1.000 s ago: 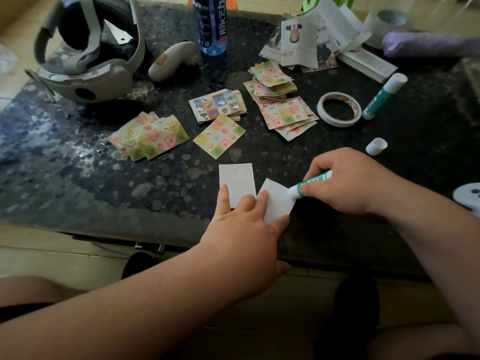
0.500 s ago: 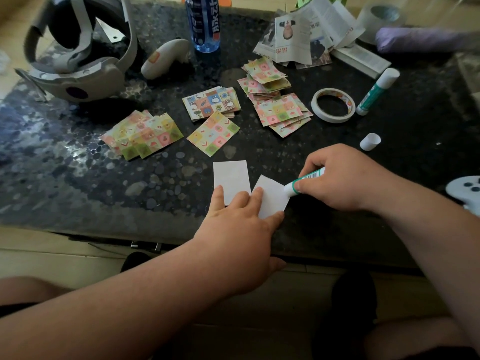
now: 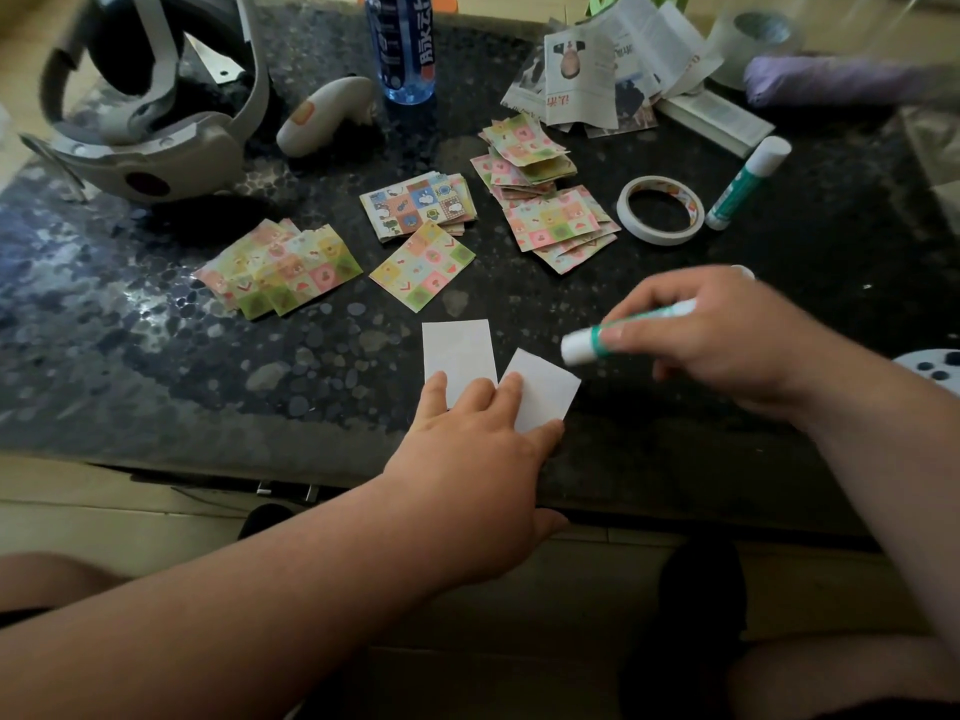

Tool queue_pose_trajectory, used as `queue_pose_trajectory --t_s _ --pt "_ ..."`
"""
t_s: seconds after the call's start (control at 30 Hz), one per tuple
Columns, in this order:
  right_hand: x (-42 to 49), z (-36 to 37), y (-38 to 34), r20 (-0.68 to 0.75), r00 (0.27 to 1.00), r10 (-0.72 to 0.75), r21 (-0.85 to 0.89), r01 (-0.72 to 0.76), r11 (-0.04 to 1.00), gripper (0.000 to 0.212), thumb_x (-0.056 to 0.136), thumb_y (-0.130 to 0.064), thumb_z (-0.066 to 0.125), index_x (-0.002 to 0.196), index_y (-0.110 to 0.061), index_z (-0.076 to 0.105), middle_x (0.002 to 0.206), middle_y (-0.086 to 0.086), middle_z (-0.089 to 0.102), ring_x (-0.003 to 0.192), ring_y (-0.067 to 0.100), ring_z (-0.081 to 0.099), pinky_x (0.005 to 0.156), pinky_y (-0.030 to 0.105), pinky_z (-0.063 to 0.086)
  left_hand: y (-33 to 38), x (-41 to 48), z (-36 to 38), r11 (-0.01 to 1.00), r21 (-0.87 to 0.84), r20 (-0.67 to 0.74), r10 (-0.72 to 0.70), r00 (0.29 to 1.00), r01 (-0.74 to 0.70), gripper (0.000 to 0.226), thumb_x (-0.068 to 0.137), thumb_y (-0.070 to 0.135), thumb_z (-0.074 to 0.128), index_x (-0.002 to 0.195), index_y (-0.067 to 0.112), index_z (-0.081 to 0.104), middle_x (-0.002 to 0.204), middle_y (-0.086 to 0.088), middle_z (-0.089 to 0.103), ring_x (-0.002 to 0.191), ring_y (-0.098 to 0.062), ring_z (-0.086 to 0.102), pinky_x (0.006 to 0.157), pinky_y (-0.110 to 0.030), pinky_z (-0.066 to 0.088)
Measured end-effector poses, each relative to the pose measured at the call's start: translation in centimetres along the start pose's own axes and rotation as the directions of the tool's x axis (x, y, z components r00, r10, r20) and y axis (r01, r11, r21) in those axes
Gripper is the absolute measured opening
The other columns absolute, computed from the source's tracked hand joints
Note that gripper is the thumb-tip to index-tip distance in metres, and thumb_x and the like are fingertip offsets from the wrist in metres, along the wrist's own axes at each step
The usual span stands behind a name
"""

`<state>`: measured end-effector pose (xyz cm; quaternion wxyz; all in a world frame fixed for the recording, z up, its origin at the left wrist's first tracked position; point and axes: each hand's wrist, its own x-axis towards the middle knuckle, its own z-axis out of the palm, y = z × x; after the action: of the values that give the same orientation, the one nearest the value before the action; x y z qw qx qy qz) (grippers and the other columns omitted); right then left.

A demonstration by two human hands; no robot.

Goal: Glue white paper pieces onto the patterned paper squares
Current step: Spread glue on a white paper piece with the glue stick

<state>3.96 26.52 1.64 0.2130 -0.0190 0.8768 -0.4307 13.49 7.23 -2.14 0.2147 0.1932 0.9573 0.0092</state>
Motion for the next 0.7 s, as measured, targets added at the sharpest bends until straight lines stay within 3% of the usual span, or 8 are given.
queue_pose_trajectory --t_s 0.1,0.33,0.4,0.5,0.6,0.7 --pt "-0.5 -1.6 0.6 -0.029 0.999 0.035 0.489 -0.017 0.872 0.005 0.091 -0.015 0.069 0.091 -0.013 0.074 0.053 -0.005 0.047 0.049 0.009 0.038 0.064 0.033 0.043 -0.3 0.0 -0.1 1.0 -0.017 -0.018 0.008 1.0 -0.008 0.074 0.093 0.072 0.043 0.157 0.041 0.018 0.168 -0.009 0.005 0.151 -0.031 0.011 0.121 -0.061 0.001" --pt "-1.4 0.5 1.3 0.057 0.973 0.225 0.787 -0.183 0.589 0.016 0.071 -0.015 0.076 0.084 -0.015 0.066 0.058 -0.005 0.032 0.051 0.007 0.029 0.068 0.027 0.045 -1.9 1.5 -0.8 0.998 -0.062 -0.108 -0.003 0.994 -0.004 0.044 0.099 0.054 0.048 0.14 0.041 0.046 0.149 0.004 0.036 0.135 -0.021 0.036 0.115 -0.049 0.023" --pt "-1.2 1.4 1.4 0.025 0.961 0.274 0.773 -0.192 0.604 0.017 0.08 -0.018 0.078 0.08 -0.018 0.061 0.054 -0.007 0.034 0.047 0.006 0.031 0.067 0.028 0.045 -2.9 2.5 -1.2 0.998 -0.061 -0.139 -0.021 0.99 0.013 0.039 0.099 0.043 0.053 0.138 0.042 0.048 0.143 0.009 0.041 0.133 -0.019 0.038 0.111 -0.047 0.025" --pt "-0.7 2.4 1.9 -0.143 0.953 0.266 0.598 -0.131 0.791 0.019 0.091 -0.032 0.075 0.083 -0.021 0.061 0.044 -0.015 0.048 0.043 0.002 0.047 0.067 0.032 0.048 -4.2 3.4 -1.7 0.992 -0.105 -0.138 -0.078 0.987 0.063 0.04 0.098 0.045 0.058 0.138 0.045 0.05 0.141 0.011 0.044 0.134 -0.018 0.036 0.111 -0.046 0.025" --pt "-0.4 2.8 2.5 -0.23 0.962 0.148 0.392 -0.048 0.919 0.021 0.089 -0.038 0.077 0.087 -0.018 0.069 0.056 -0.01 0.063 0.058 0.009 0.061 0.07 0.036 0.055 -4.5 3.6 -1.4 0.99 -0.123 -0.138 -0.085 0.987 0.068 0.041 0.095 0.051 0.06 0.136 0.048 0.051 0.136 0.01 0.044 0.13 -0.019 0.037 0.108 -0.045 0.025" --pt "-0.5 3.2 2.9 -0.19 0.98 0.051 0.202 -0.011 0.979 0.015 0.088 -0.031 0.078 0.089 -0.017 0.073 0.073 0.004 0.074 0.069 0.019 0.069 0.07 0.037 0.058 -4.5 3.5 -1.4 0.991 -0.112 -0.132 -0.088 0.987 0.074 0.046 0.092 0.057 0.061 0.137 0.051 0.049 0.134 0.009 0.044 0.128 -0.019 0.037 0.108 -0.045 0.026"
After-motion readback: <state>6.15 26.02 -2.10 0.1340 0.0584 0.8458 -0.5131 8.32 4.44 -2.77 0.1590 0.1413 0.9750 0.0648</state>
